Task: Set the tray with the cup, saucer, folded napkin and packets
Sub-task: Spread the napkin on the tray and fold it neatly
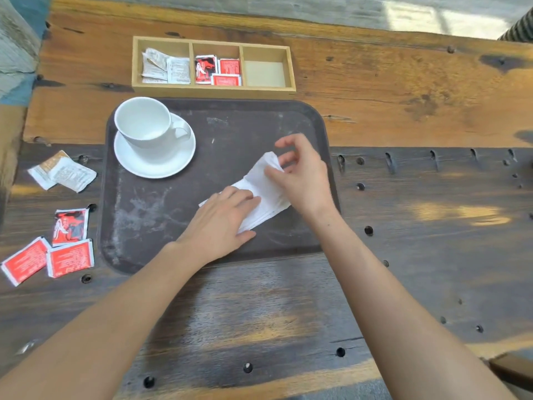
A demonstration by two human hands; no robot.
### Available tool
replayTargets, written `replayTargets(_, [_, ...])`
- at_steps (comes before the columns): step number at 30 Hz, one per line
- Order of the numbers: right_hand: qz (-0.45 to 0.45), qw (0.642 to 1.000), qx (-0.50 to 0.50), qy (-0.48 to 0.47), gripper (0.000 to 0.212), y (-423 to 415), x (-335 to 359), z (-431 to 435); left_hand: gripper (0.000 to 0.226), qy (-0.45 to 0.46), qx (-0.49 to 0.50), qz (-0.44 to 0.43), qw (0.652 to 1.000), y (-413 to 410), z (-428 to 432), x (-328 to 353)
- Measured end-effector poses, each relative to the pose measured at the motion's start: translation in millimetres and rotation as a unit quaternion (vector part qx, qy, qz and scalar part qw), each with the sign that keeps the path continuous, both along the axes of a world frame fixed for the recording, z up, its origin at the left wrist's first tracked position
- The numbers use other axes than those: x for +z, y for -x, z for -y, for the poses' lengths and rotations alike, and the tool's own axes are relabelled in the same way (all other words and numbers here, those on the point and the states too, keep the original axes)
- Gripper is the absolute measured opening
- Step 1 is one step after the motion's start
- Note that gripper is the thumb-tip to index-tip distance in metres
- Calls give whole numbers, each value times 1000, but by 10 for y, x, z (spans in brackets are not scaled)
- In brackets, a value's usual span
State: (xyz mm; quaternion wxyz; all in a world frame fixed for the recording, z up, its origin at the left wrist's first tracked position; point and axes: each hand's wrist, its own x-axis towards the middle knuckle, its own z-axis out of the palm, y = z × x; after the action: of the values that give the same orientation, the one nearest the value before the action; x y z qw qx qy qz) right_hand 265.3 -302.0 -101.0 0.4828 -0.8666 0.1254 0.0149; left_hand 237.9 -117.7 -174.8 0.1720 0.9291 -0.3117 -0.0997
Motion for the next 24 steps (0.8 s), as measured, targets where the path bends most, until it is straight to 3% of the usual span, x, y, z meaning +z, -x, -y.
replayTargets(2, [20, 999, 33, -18, 36, 117, 46, -224, 43, 147, 84, -116, 979, -19, -44, 25])
replayTargets(4, [23, 997, 68, -23, 45, 241, 1, -397, 42, 313, 269, -208, 887, -26, -126, 127])
replayTargets(6, [22, 996, 87, -6, 48, 335, -81, -495, 33, 391, 438, -161, 793, -24, -295, 215])
replayTargets(7, [26, 996, 87, 0, 49, 370, -123, -517, 27, 369, 488, -99, 785, -23, -401, 251])
replayTargets(9, [30, 996, 83, -10, 50, 418, -169, -535, 20, 288, 495, 5, 820, 7, -607, 288])
replayTargets(11, [23, 995, 92, -23, 49, 441, -193, -536, 24, 256, 397, 44, 881, 55, -751, 327])
replayTargets(13, [18, 994, 103, -36, 40, 463, -239, -546, 33, 261, 259, 28, 929, 101, -798, 349])
replayTargets(15, [-12, 992, 67, -106, 26, 486, -316, -554, 38, 260, 155, -26, 953, 117, -749, 317])
replayTargets(19, [-101, 957, -46, -268, 24, 471, -435, -471, 41, 148, 90, -70, 982, 105, -658, 122])
replayTargets(21, [-85, 975, -56, -199, 23, 462, -440, -420, 39, 95, 72, -68, 991, 118, -678, 21])
replayTargets(24, [-63, 997, -24, 44, 21, 442, -561, -323, 20, 147, 147, -76, 975, 92, -633, 9])
